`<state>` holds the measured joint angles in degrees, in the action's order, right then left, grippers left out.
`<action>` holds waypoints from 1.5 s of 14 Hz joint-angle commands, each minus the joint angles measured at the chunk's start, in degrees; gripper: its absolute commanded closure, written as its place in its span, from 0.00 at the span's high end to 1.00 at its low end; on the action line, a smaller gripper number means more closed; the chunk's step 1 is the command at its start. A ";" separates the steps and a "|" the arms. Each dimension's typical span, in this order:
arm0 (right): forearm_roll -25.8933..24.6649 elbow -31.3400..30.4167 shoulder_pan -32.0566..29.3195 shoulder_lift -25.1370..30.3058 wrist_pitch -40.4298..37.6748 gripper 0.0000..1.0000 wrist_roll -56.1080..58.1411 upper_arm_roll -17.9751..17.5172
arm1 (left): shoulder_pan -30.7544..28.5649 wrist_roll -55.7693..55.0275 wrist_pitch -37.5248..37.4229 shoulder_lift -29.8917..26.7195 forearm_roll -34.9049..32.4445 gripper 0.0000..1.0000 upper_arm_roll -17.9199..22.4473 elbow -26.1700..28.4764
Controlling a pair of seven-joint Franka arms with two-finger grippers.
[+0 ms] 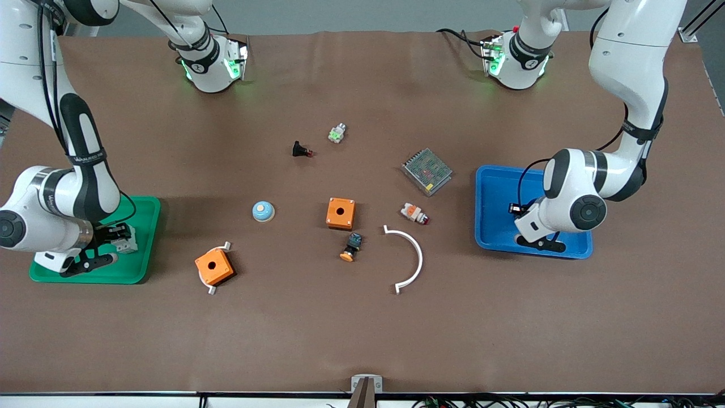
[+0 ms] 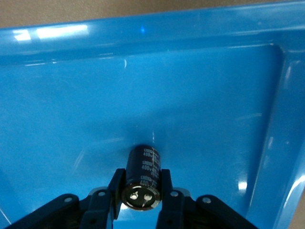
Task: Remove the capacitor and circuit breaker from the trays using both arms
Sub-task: 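Grasp the breaker with the right gripper while the left gripper grasps the capacitor, then carry the breaker and capacitor out of the trays toward the table middle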
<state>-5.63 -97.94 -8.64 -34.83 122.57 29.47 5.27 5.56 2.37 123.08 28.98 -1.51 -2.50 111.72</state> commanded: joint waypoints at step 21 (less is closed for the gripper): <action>20.04 16.46 32.54 -1.64 -16.42 0.00 -57.65 -0.17 | 22.11 -40.06 8.31 19.96 5.73 0.00 -4.18 -38.94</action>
<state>12.53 -81.82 21.89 -34.56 103.71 -23.27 4.44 25.45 -35.54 129.50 46.26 3.51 -7.71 75.58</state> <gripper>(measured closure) 0.604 0.656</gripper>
